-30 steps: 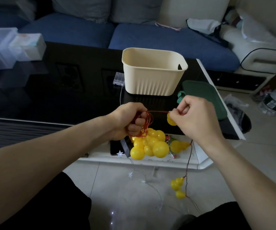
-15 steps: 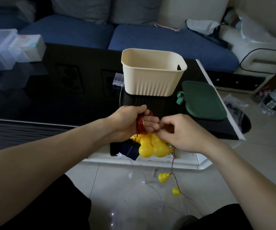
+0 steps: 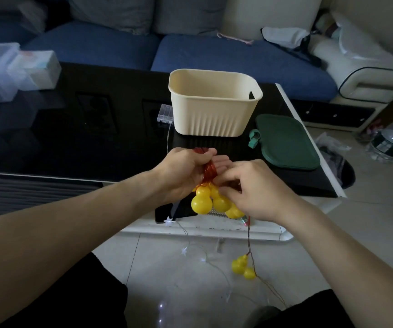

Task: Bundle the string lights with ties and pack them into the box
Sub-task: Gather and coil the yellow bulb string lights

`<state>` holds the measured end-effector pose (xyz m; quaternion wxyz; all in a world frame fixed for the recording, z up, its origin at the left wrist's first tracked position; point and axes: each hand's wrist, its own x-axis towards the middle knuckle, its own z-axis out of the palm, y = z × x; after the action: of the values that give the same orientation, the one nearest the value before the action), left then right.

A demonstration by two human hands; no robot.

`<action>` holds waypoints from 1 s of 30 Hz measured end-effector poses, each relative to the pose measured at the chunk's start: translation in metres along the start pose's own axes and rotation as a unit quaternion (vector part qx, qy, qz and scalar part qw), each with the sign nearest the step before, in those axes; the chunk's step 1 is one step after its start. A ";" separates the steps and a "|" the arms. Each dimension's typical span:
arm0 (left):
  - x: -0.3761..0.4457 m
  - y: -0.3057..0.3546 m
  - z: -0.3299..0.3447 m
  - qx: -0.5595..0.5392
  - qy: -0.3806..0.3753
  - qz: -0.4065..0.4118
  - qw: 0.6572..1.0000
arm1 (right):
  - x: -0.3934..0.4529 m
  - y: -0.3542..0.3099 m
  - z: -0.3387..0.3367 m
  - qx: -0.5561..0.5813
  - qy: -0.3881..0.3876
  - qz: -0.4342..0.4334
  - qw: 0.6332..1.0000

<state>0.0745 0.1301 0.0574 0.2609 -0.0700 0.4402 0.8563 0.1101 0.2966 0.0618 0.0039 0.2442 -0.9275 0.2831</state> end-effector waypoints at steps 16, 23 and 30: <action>-0.012 -0.014 0.002 0.375 -0.119 -0.073 0.917 | 0.006 0.015 -0.009 0.099 -0.020 0.089 0.991; -0.008 -0.008 -0.007 0.390 -0.116 -0.095 0.909 | 0.001 0.039 -0.018 0.176 -0.194 0.128 0.957; -0.008 0.006 -0.016 0.440 -0.170 -0.089 0.877 | 0.000 0.044 -0.020 0.257 -0.145 0.149 0.944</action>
<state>0.0770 0.1113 0.0547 0.4109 0.1601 0.7120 0.5465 0.0871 0.3387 0.0556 -0.2355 0.1340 -0.8398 0.4705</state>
